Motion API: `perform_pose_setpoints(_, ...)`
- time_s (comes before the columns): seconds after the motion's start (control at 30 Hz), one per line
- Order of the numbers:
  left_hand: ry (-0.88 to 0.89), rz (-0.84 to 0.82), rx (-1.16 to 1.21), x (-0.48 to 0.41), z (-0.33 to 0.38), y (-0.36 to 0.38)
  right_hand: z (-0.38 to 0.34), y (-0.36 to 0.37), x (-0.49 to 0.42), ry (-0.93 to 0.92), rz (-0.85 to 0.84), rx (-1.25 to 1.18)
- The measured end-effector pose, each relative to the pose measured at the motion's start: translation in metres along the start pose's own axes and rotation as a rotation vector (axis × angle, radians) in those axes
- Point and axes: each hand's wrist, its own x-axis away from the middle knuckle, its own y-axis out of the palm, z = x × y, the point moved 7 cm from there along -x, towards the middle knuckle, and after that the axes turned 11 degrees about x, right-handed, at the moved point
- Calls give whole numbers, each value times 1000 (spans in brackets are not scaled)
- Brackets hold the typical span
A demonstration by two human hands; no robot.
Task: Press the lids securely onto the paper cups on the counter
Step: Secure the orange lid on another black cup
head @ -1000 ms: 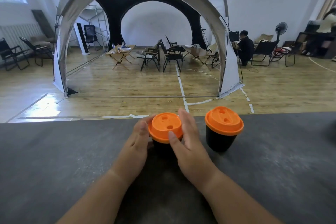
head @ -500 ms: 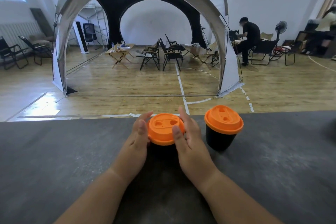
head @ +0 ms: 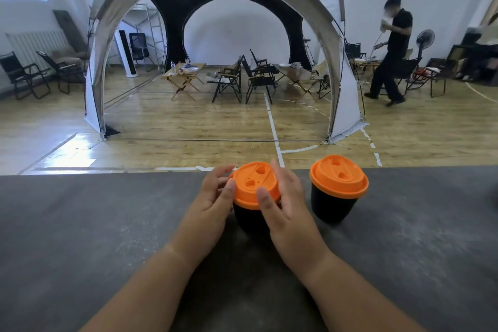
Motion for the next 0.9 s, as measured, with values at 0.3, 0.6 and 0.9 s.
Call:
perform_pose_setpoints(0.3, 12, 3, 54, 5, 5, 4, 0, 4, -1, -7, -55, -18)
perform_pose_setpoints(0.6, -58, -74, 136, 7, 5, 8, 0, 2, -2, 10, -77, -111)
perform_pose_setpoints(0.9, -253, -93, 468, 13, -6, 22, 4, -17, -12, 154, -57, -455)
